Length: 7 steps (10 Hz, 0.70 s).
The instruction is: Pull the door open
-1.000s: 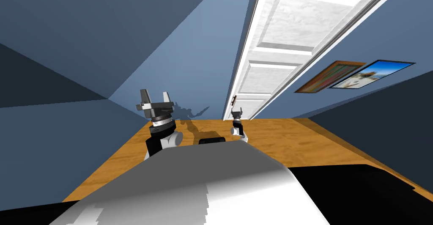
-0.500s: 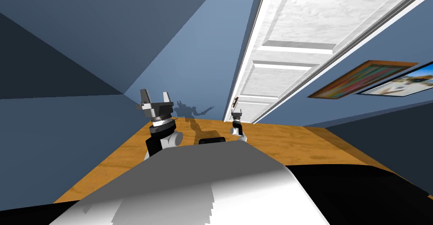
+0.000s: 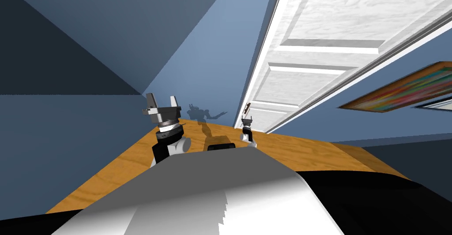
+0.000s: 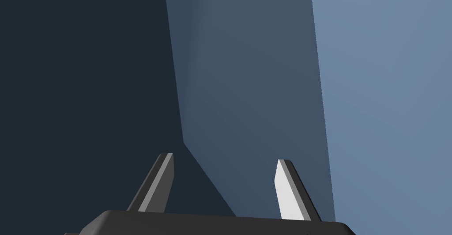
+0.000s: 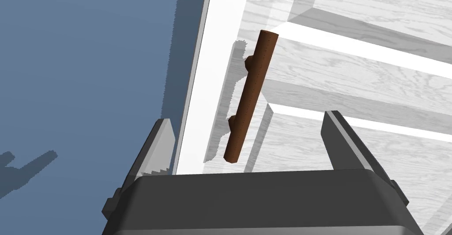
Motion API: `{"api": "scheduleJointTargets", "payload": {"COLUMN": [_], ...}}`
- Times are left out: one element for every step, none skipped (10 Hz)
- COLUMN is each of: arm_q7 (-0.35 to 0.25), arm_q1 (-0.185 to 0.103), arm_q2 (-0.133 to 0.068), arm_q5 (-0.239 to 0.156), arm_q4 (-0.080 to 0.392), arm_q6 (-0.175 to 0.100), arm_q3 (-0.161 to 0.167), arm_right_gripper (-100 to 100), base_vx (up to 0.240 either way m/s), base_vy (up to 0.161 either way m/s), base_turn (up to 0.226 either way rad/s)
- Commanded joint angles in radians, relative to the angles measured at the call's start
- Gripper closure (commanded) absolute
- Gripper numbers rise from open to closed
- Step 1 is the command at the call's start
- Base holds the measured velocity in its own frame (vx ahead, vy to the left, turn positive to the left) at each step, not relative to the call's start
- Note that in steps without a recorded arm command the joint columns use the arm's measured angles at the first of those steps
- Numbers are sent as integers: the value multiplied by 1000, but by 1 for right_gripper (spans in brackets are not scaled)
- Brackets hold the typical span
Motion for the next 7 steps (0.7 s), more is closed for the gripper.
{"api": "scheduleJointTargets", "payload": {"arm_q7": [-29, -47, -64, -82, -97, -112, -128], "arm_q1": [-11, -19, -28, -36, -44, -51, -58], "arm_q2": [0, -1, -2, -2, -3, -3, -4], "arm_q5": [-20, -32, -44, -56, -66, -76, -87], "arm_q4": [33, 57, 81, 105, 126, 147, 167], "arm_q6": [-6, -12, -19, -25, -30, -35, -40], "arm_q3": [0, 0, 1, 1, 1, 2, 2], "arm_right_gripper": [-100, -100, -100, -100, -100, -100, -100], "base_vx": [-9, 0, 0, 14, 26, 10, 2], "base_vy": [-109, -114, -129, -125, -115, -106, -94], "base_turn": [174, 181, 174, 156, 117, 131, 169]}}
